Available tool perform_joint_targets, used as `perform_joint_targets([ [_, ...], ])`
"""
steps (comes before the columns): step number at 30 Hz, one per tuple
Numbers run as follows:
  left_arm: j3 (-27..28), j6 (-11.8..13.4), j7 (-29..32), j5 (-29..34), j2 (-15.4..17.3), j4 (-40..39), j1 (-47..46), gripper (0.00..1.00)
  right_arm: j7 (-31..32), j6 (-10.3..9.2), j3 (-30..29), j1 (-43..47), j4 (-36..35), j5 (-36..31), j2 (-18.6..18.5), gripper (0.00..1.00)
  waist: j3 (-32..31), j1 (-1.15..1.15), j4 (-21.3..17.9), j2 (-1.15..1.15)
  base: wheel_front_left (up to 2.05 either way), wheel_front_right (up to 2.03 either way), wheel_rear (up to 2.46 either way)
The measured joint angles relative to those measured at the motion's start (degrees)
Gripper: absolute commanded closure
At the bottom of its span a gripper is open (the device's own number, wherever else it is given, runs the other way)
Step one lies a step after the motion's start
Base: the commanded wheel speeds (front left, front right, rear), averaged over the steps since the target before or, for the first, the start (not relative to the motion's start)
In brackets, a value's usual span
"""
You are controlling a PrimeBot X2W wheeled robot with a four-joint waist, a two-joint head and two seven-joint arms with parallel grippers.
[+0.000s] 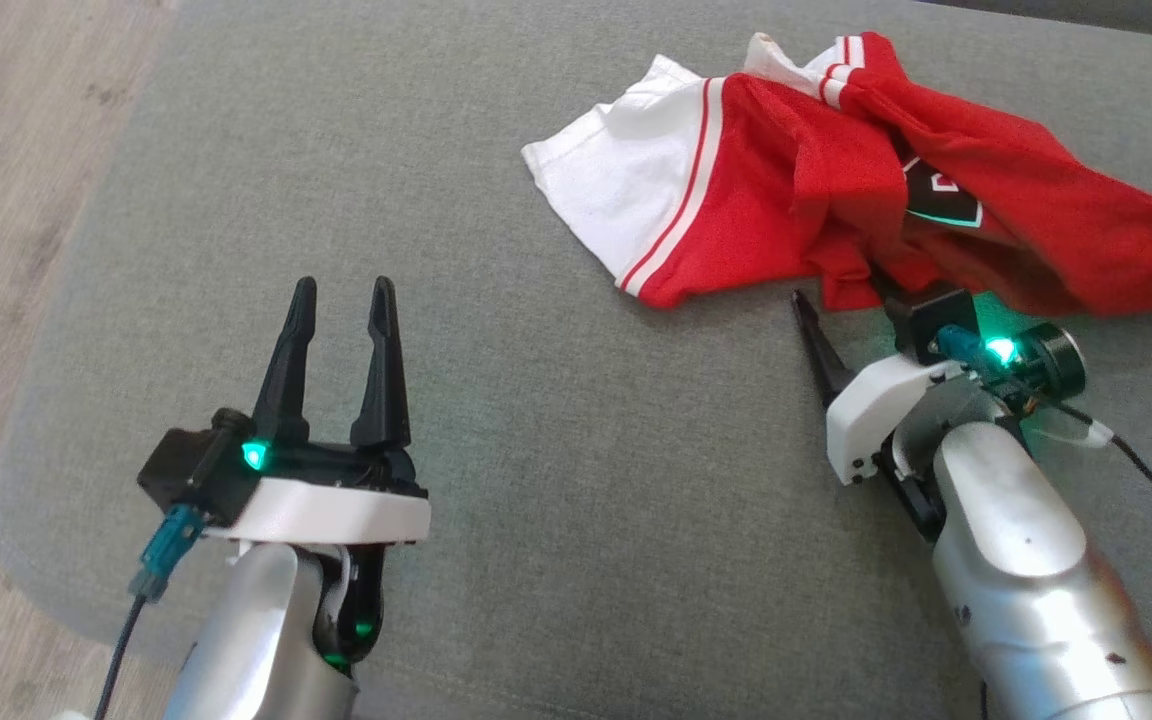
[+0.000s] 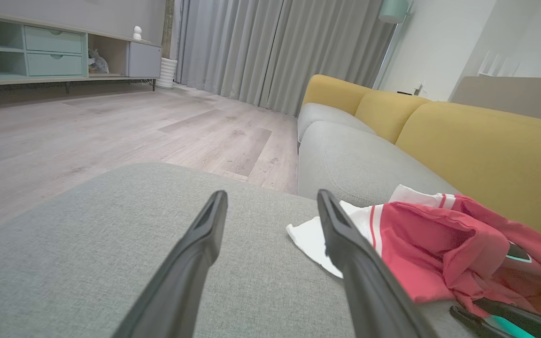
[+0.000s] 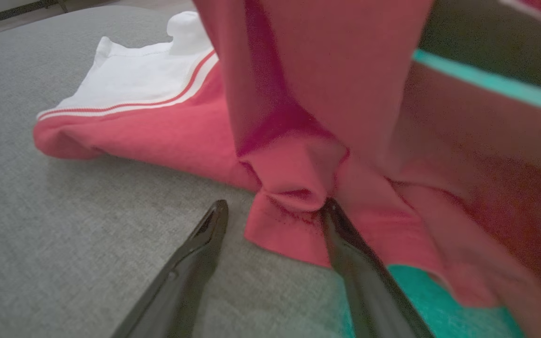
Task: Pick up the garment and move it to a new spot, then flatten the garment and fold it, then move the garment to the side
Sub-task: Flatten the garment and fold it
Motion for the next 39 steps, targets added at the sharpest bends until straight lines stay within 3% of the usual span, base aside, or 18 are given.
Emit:
perform_joint_targets([
  [2, 0.1, -0.1, 0.0, 0.2, -0.1, 0.1, 0.0, 0.00, 0.0, 0.00, -0.4, -1.0, 1.2, -0.4, 0.0, 0.04, 0.1, -0.01, 0.3, 0.00, 0.00, 0.00, 0.00],
  [3, 0.2, -0.1, 0.0, 0.2, -0.1, 0.2, 0.0, 0.00, 0.0, 0.00, -0.5, -1.4, 1.7, -0.4, 0.0, 0.63, 0.1, -0.01, 0.4, 0.00, 0.00, 0.00, 0.00],
  [4, 0.3, -0.1, 0.0, 0.1, -0.1, 0.2, 0.0, 0.00, 0.0, 0.00, -0.5, -1.6, 2.1, -0.4, 0.0, 1.00, 0.0, -0.01, 0.3, 0.00, 0.00, 0.00, 0.00],
  [13, 1.1, -0.1, 0.0, 0.6, -0.2, 0.7, 0.1, 0.00, -1.4, 0.00, 0.0, -1.3, 5.2, -0.2, 0.0, 1.00, -2.3, -0.01, -2.9, 0.00, 0.00, 0.00, 0.00],
  [22, 2.6, -0.5, 0.0, 2.1, -0.2, 1.2, 2.3, 0.00, -2.2, 0.00, -1.3, 4.6, 3.2, 0.8, 0.1, 1.00, -6.6, -0.02, -8.1, 0.00, 0.00, 0.00, 0.00],
  [28, 4.3, -0.5, 0.0, 2.3, -0.2, 1.2, 4.8, 0.00, 0.0, 0.00, -7.9, 12.2, -3.9, -1.7, -0.4, 1.00, -10.5, -0.02, -12.5, 0.00, 0.00, 0.00, 0.00],
  [33, 4.7, -0.5, 0.0, 2.6, -0.2, 1.1, 6.2, 0.00, 5.1, 0.00, -14.0, 20.6, -13.9, -2.7, -2.4, 1.00, -13.4, -0.02, -16.0, 0.00, 0.00, 0.00, 0.00],
  [39, 4.7, -0.5, 0.0, 2.6, -0.2, 0.9, 6.8, 0.00, 11.2, 0.00, -16.3, 27.2, -24.0, -2.3, -2.5, 1.00, -15.2, -0.02, -19.0, 0.00, 0.00, 0.00, 0.00],
])
